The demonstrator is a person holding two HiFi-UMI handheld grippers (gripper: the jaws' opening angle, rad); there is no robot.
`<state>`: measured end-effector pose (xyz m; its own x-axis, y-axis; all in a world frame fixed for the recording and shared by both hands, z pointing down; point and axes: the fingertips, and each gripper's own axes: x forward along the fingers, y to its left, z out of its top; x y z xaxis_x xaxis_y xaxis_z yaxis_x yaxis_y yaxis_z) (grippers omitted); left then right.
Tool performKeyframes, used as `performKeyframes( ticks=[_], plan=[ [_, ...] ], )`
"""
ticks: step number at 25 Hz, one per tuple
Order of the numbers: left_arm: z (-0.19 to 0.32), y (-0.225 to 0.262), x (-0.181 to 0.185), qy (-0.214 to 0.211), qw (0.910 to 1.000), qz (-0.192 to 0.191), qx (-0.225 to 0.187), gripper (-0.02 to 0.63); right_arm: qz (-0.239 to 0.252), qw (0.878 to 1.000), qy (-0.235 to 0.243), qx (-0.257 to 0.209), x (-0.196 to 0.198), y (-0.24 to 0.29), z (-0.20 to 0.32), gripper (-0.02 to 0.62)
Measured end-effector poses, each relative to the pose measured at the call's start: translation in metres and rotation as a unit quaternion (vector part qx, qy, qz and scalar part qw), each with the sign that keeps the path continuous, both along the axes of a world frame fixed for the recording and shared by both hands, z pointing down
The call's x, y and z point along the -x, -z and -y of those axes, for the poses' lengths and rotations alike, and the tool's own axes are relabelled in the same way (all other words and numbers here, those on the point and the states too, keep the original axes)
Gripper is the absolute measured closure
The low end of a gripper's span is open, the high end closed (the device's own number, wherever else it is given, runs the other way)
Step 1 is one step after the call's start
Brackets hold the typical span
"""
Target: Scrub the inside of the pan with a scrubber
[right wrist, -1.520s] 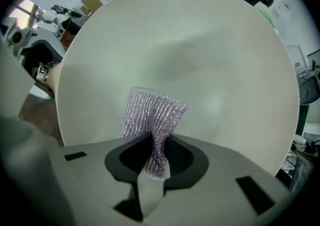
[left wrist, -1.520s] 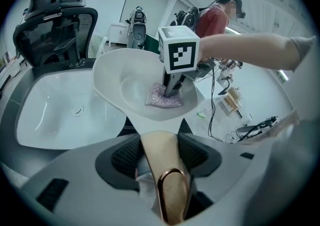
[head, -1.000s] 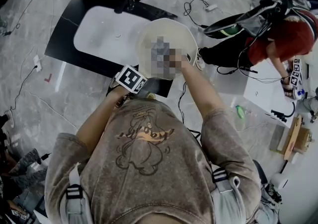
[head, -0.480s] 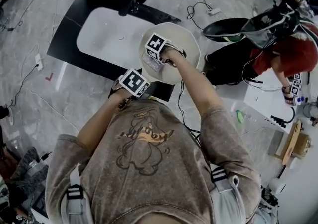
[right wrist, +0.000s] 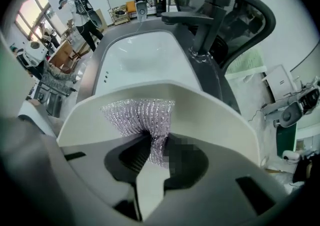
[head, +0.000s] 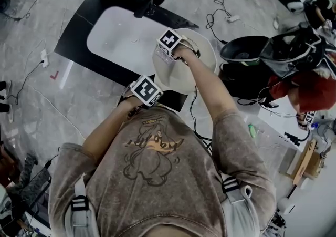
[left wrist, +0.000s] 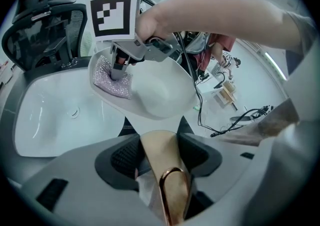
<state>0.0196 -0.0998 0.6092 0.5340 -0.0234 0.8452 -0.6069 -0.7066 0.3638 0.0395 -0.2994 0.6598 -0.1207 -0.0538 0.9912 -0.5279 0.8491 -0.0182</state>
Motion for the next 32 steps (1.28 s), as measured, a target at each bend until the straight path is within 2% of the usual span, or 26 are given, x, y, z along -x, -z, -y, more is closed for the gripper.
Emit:
performKeyframes(
  ticks=[3,6,10,12,15,18,22,25,30,32],
  plan=[
    [0.0,0.001,0.0,0.004,1.0,-0.001,0.0,0.348,-0.007,0.999,-0.023,-0.046,-0.013,0.009,0.027,0.499],
    [0.001,0.001,0.0,0.005,1.0,-0.002,0.002,0.348,-0.034,0.994,-0.044,-0.098,-0.041,0.021,0.051,0.499],
    [0.0,0.001,0.001,0.006,1.0,0.0,0.004,0.348,-0.049,0.988,-0.066,-0.132,-0.076,0.03,0.065,0.499],
    [-0.001,0.0,0.002,0.008,1.0,0.0,0.003,0.348,-0.046,0.988,-0.069,-0.133,-0.088,0.03,0.067,0.5],
    [-0.002,0.0,0.001,0.009,0.9999,0.001,0.005,0.348,-0.076,0.983,-0.093,-0.137,-0.121,0.034,0.065,0.502],
    [-0.002,0.0,0.001,0.008,0.9999,0.001,0.007,0.348,-0.081,0.983,-0.099,-0.13,-0.135,0.033,0.059,0.503],
    [-0.001,0.0,0.002,0.009,0.9999,0.0,0.007,0.348,-0.09,0.985,-0.085,-0.12,-0.144,0.033,0.048,0.505],
    [-0.001,-0.002,0.003,0.014,0.9998,-0.002,0.017,0.348,-0.124,0.983,-0.081,-0.109,-0.16,0.035,0.032,0.506],
    [-0.004,-0.003,0.003,0.02,0.9992,-0.008,0.034,0.348,-0.1,0.991,-0.057,-0.07,-0.163,0.023,0.001,0.508],
    [-0.007,-0.004,0.004,0.02,0.9993,-0.008,0.032,0.348,-0.108,0.991,-0.059,-0.061,-0.169,0.024,-0.014,0.509]
  ],
)
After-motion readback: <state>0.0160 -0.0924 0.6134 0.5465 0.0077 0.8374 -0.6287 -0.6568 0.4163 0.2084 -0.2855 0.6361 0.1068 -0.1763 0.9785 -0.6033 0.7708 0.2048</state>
